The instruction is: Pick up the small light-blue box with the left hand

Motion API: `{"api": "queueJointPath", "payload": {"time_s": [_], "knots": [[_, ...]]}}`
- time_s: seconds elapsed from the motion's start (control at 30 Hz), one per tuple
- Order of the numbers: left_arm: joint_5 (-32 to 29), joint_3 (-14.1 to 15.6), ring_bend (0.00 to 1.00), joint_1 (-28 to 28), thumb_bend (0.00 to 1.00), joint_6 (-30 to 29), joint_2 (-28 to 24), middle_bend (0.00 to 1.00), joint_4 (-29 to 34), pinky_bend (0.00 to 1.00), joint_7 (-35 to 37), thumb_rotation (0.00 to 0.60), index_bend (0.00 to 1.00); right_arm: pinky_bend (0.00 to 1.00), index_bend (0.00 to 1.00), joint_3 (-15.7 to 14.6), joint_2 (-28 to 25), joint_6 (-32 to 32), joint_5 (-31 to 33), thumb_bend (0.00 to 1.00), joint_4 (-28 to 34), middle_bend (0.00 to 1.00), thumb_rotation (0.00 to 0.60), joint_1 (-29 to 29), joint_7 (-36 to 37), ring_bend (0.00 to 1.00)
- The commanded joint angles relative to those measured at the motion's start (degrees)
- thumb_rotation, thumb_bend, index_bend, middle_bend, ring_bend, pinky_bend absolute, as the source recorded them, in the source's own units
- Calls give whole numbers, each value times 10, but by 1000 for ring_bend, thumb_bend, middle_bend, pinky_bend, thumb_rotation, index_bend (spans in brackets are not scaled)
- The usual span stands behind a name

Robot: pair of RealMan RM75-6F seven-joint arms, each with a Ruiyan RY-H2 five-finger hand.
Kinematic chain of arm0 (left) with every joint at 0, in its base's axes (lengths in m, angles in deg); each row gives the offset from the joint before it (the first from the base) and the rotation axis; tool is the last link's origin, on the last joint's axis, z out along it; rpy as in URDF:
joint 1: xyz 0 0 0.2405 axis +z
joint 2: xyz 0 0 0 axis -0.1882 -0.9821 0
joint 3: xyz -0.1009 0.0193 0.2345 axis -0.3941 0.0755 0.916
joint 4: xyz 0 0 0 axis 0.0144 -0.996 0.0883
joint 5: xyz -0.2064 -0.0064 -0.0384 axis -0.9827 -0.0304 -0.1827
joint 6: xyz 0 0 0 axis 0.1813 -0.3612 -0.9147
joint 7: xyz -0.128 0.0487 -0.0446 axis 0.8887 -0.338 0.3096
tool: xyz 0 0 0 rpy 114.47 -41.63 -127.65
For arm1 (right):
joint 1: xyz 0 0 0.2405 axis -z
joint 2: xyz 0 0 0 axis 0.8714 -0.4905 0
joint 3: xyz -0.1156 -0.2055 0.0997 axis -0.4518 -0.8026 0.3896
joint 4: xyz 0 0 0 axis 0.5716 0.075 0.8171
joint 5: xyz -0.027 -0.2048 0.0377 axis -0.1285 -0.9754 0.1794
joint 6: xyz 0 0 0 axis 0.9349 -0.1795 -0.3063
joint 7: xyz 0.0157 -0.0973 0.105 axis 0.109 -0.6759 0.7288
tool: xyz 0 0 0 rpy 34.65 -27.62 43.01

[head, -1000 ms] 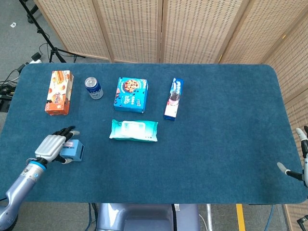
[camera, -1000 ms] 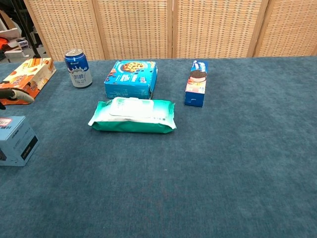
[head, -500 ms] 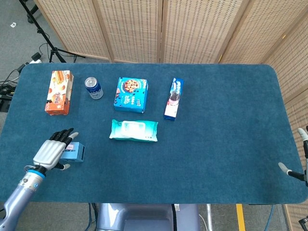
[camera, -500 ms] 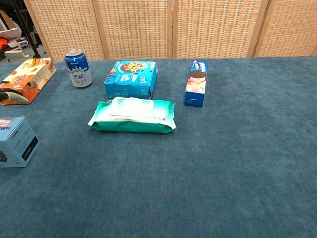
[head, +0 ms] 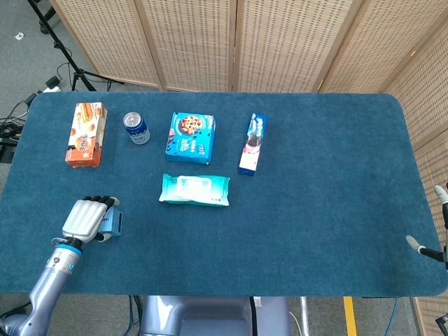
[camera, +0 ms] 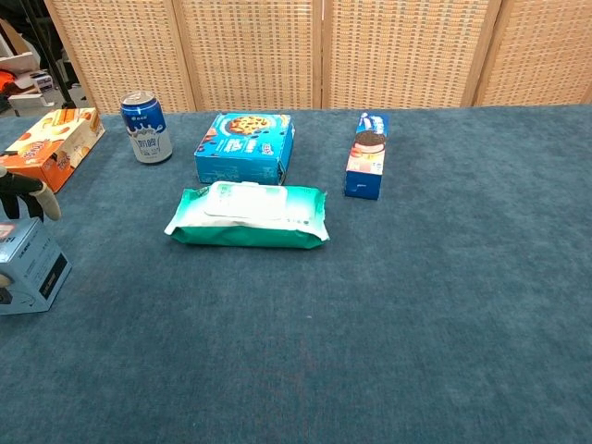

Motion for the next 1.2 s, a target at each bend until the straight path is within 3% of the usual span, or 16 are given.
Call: {"api": "queueJointPath", "payload": {"time_s": [0.03,0.23,0.3,0.37,0.47,0.63,0.77,0.9,1.03,1.2], "knots": [[4,-2,364,9,0,-3,-17,418,11,403,31,600,352,0,0,0,0,1,0,0,0,0,600,0,1,0],[44,-7,364,24,0,-14,-31,419,13,405,110,600,358,0,0,0,-1,-1,0,0,1,0,600,1,2,0],[97,-13,364,36,0,-33,-28,423,2,419,199,600,368,0,0,0,-1,-1,0,0,1,0,600,1,2,0],[185,-17,364,52,0,-82,0,429,-56,456,341,600,375,0,0,0,-1,-1,-1,0,1,0,600,1,2,0],[263,-8,372,64,0,-137,57,435,-170,481,529,600,386,0,0,0,0,-2,-2,0,1,0,600,1,1,0],[319,-7,391,75,2,-225,143,458,-324,490,712,600,412,0,0,0,2,-1,0,0,0,0,600,0,-2,0],[315,-9,400,86,9,-266,230,468,-439,494,889,600,425,0,0,0,4,2,0,0,-1,0,600,-2,-6,0],[302,-14,400,89,11,-275,315,468,-566,493,1003,600,427,0,0,0,6,2,1,0,-1,0,600,-3,-12,0],[287,-18,400,90,6,-265,382,468,-671,492,1071,600,430,0,0,0,7,2,1,0,-1,0,600,-3,-16,0],[277,-19,406,90,2,-252,418,469,-741,492,1114,600,430,0,0,0,8,2,2,0,0,0,600,-4,-19,0]]}}
